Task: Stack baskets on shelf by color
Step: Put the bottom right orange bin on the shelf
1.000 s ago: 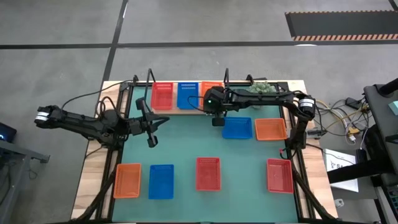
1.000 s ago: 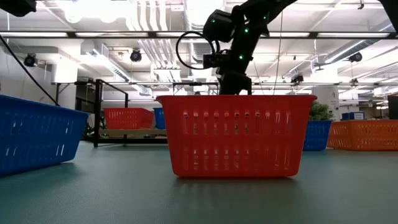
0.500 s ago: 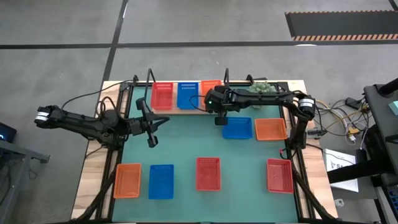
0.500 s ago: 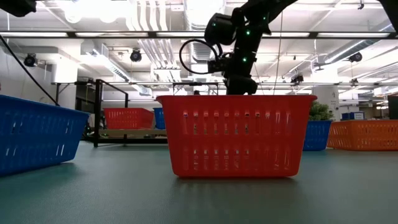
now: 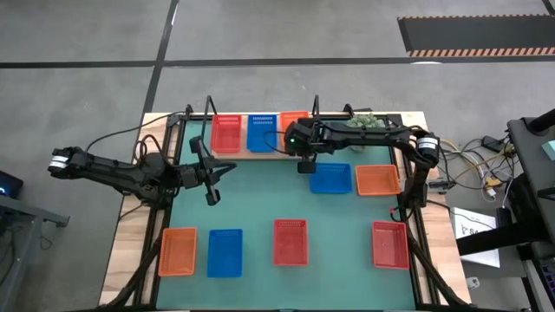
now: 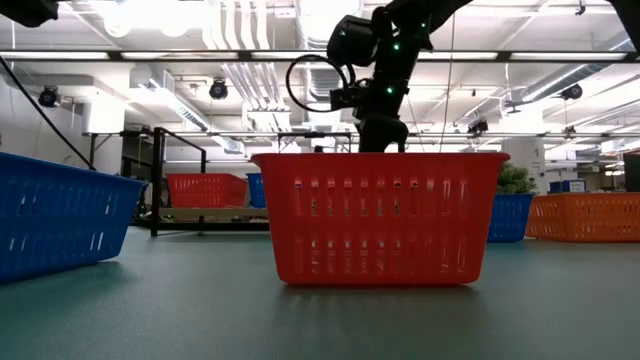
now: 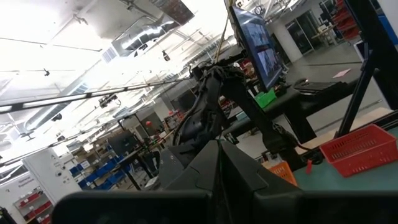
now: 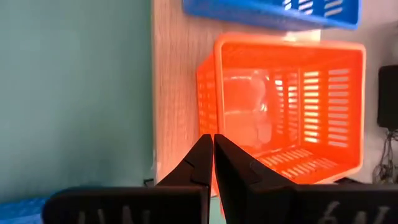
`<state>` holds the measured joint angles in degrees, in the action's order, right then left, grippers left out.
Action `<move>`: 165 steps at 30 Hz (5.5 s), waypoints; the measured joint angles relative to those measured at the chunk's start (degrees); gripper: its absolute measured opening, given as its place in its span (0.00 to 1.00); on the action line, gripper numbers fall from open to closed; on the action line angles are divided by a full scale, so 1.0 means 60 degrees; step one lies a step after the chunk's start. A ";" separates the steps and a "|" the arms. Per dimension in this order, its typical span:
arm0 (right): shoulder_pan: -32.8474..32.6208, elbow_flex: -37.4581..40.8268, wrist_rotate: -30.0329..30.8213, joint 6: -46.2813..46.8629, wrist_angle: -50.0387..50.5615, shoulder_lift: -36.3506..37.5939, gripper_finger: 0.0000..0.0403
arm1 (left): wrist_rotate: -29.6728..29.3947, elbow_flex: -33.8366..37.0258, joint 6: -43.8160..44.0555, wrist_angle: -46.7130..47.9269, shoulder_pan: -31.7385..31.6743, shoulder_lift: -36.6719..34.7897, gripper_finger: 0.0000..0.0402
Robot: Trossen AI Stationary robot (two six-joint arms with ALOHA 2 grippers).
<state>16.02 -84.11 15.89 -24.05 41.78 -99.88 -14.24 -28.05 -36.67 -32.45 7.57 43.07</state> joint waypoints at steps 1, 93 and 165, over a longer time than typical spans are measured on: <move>-0.0002 -0.0078 -0.0053 0.0001 0.0006 0.0000 0.02 | 0.0000 0.0000 0.0000 0.0000 0.0000 0.0004 0.00; 0.0337 -0.1097 -0.1352 -0.1007 -0.0722 -0.0654 0.02 | 0.0004 0.0004 -0.0004 -0.0004 0.0004 -0.0022 0.00; 0.0614 -0.1250 -0.3626 0.0378 0.0692 -0.0758 0.02 | 0.0004 -0.0011 -0.0015 -0.0007 0.0003 -0.0022 0.00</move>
<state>19.70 -91.61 -5.87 -21.78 45.93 -104.42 -14.22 -28.12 -36.75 -32.49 7.59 42.94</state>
